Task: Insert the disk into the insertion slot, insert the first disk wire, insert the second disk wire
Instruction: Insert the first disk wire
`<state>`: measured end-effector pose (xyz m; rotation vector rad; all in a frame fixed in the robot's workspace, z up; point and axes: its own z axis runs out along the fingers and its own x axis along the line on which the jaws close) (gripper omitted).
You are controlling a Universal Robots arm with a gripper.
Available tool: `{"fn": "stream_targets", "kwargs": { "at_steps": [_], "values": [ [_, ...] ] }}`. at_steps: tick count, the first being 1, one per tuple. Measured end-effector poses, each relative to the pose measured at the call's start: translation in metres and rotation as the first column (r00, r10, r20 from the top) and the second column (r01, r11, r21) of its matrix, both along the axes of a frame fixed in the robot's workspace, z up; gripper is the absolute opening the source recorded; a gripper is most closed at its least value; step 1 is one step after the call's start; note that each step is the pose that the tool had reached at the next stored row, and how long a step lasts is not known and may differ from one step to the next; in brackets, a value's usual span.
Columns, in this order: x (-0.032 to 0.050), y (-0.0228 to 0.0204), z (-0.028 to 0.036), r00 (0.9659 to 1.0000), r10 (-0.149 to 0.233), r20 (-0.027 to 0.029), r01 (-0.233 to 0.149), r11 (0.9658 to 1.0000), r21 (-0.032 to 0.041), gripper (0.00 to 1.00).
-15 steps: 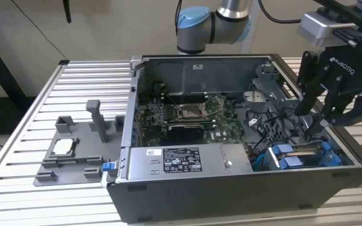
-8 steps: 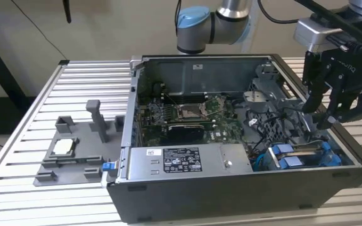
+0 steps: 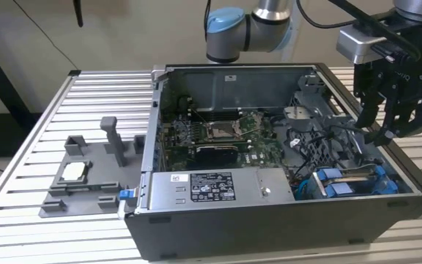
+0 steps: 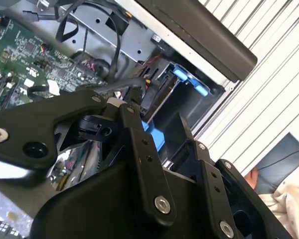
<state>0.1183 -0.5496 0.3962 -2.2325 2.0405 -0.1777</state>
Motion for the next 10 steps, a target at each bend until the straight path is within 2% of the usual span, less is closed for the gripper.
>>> {"fn": "stream_targets", "kwargs": {
  "at_steps": [2, 5, 7, 10],
  "values": [
    [0.0000, 0.0000, -0.0019, 1.0000, 0.009, 0.0001, -0.009, 0.9999, -0.0066, 0.47],
    [0.0012, 0.0000, -0.0034, 0.9995, 0.031, 0.0008, -0.031, 0.9995, -0.0086, 0.47],
    [0.0018, 0.0000, -0.0048, 0.9990, 0.044, 0.0051, -0.044, 0.9990, -0.0084, 0.47],
    [0.0029, 0.0000, -0.0069, 0.9984, 0.055, 0.0153, -0.055, 0.9984, -0.0091, 0.47]
  ]
}}
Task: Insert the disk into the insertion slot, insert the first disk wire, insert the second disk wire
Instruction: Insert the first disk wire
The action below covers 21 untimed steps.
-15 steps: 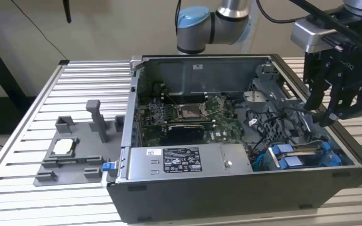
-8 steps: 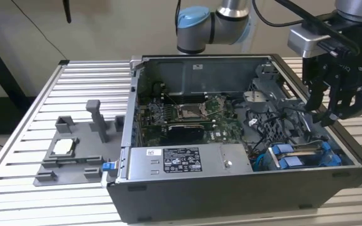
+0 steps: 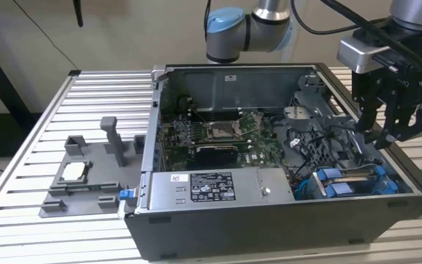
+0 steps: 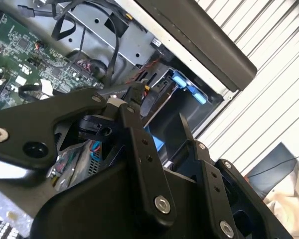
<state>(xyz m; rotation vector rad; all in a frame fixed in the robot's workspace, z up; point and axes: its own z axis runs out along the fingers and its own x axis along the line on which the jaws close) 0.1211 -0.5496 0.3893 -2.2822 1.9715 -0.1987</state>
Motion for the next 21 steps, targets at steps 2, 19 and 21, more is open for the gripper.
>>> {"fn": "stream_targets", "kwargs": {
  "at_steps": [2, 19, 21],
  "values": [
    [0.0005, 0.0000, -0.0005, 1.0000, 0.002, 0.0025, -0.002, 1.0000, -0.0002, 0.47],
    [0.0006, 0.0000, -0.0007, 1.0000, 0.004, 0.0026, -0.004, 1.0000, 0.0000, 0.19],
    [0.0006, 0.0000, -0.0007, 1.0000, 0.004, 0.0026, -0.004, 1.0000, 0.0000, 0.19]
  ]
}}
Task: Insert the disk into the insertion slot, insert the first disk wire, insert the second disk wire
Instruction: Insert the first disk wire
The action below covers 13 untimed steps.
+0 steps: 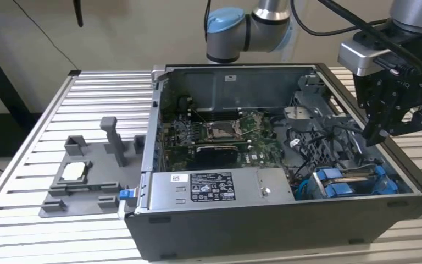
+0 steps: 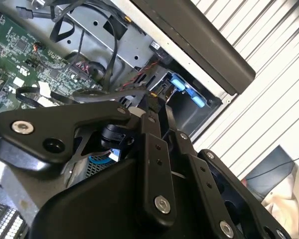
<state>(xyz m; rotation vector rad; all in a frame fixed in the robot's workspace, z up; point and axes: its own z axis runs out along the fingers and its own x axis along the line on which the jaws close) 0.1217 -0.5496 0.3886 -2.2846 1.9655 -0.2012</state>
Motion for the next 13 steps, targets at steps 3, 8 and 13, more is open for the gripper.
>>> {"fn": "stream_targets", "kwargs": {
  "at_steps": [3, 8, 13],
  "values": [
    [0.0000, 0.0000, 0.0000, 1.0000, 0.002, 0.0000, -0.002, 1.0000, 0.0000, 0.19],
    [0.0000, 0.0000, 0.0000, 1.0000, 0.002, 0.0000, -0.002, 1.0000, 0.0000, 0.19],
    [0.0002, 0.0000, -0.0003, 1.0000, 0.002, -0.0027, -0.002, 1.0000, 0.0000, 0.19]
  ]
}}
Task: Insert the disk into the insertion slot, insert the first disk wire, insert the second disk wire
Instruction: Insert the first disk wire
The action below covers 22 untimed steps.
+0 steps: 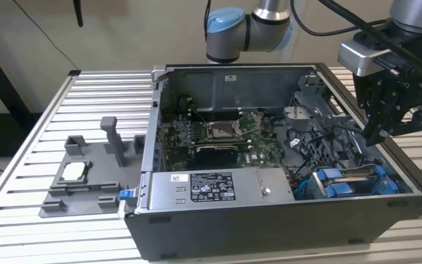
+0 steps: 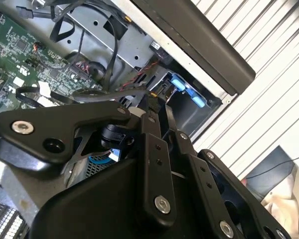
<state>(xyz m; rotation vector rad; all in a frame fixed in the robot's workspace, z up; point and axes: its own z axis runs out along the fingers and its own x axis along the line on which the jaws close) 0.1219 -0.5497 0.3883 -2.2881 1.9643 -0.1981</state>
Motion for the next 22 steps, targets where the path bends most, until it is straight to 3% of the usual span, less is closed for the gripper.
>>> {"fn": "stream_targets", "kwargs": {
  "at_steps": [3, 6, 10, 15, 20, 22],
  "values": [
    [0.0002, 0.0000, -0.0008, 0.9999, 0.000, -0.0128, 0.000, 1.0000, 0.0001, 0.19],
    [0.0007, 0.0000, -0.0024, 0.9995, 0.000, -0.0304, 0.000, 1.0000, 0.0001, 0.19],
    [0.0016, -0.0005, -0.0043, 0.9980, 0.000, -0.0628, 0.000, 1.0000, 0.0002, 0.19],
    [0.0055, -0.0020, -0.0070, 0.9950, 0.000, -0.0995, 0.000, 1.0000, -0.0001, 0.19],
    [0.0120, -0.0041, -0.0089, 0.9889, 0.000, -0.1488, 0.000, 1.0000, 0.0000, 0.19],
    [0.0149, -0.0047, -0.0098, 0.9862, 0.000, -0.1657, 0.000, 1.0000, 0.0001, 0.19]
  ]
}}
